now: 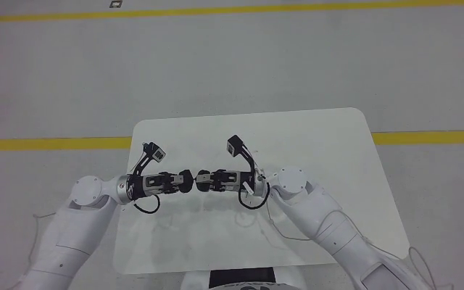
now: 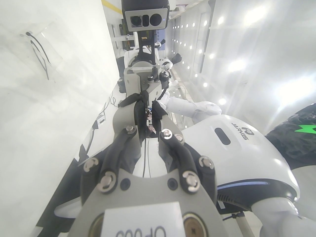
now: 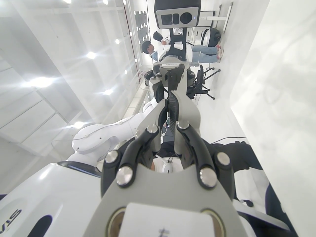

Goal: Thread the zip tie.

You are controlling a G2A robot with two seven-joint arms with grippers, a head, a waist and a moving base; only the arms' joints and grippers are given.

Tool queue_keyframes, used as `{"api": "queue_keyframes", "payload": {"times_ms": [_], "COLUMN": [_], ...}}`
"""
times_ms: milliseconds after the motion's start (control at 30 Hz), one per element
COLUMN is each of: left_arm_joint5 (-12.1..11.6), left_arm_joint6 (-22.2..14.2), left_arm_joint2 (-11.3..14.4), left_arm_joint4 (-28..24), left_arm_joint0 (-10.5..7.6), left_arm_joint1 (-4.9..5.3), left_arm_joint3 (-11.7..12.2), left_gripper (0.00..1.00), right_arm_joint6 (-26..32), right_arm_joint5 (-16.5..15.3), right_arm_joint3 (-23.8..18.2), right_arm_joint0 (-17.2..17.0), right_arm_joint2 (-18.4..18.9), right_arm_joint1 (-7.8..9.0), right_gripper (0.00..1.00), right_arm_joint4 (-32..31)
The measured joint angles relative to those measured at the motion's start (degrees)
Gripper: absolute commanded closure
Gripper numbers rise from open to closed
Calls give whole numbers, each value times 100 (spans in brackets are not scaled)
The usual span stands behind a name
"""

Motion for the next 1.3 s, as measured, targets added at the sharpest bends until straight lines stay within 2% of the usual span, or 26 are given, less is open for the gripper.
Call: {"api": "queue_keyframes", "payload": {"times_ms": [200, 267, 500, 533, 567, 600, 833, 1100, 1200, 1300], "left_arm_joint5": [8, 10, 26, 28, 29, 29, -28, -159, -158, -157], "left_arm_joint6": [15, 16, 30, 32, 34, 36, 9, -252, -409, -505], "left_arm_joint2": [16, 24, 43, 45, 48, 50, 39, -73, -171, -229], "left_arm_joint4": [11, 14, 47, 52, 56, 57, 49, -48, -134, -112], "left_arm_joint0": [-10, -13, -23, -23, -24, -25, -26, 16, 53, 88], "left_arm_joint1": [7, 9, 19, 20, 22, 23, 36, 66, 65, 59], "left_arm_joint3": [9, 12, 22, 22, 22, 22, 29, 35, -114, -385], "left_gripper": [93, 100, 100, 100, 100, 100, 100, 100, 100, 100], "right_arm_joint6": [18, 25, 22, 23, 26, 28, -66, -179, -187, -186], "right_arm_joint5": [0, 4, 6, 6, 10, 14, 4, 97, 104, 103], "right_arm_joint3": [9, 9, 7, 5, 4, 4, -24, -180, -193, -191], "right_arm_joint0": [13, 15, 13, 12, 10, 9, -34, -169, -176, -175], "right_arm_joint2": [-11, -17, -19, -18, -17, -16, 107, 385, 401, 398], "right_arm_joint1": [-3, -5, -5, -4, -4, -3, 25, 119, 125, 124], "right_gripper": [100, 100, 100, 90, 55, 0, 0, 0, 0, 0], "right_arm_joint4": [-2, -3, -8, -8, -8, -6, 3, -173, -192, -189]}}
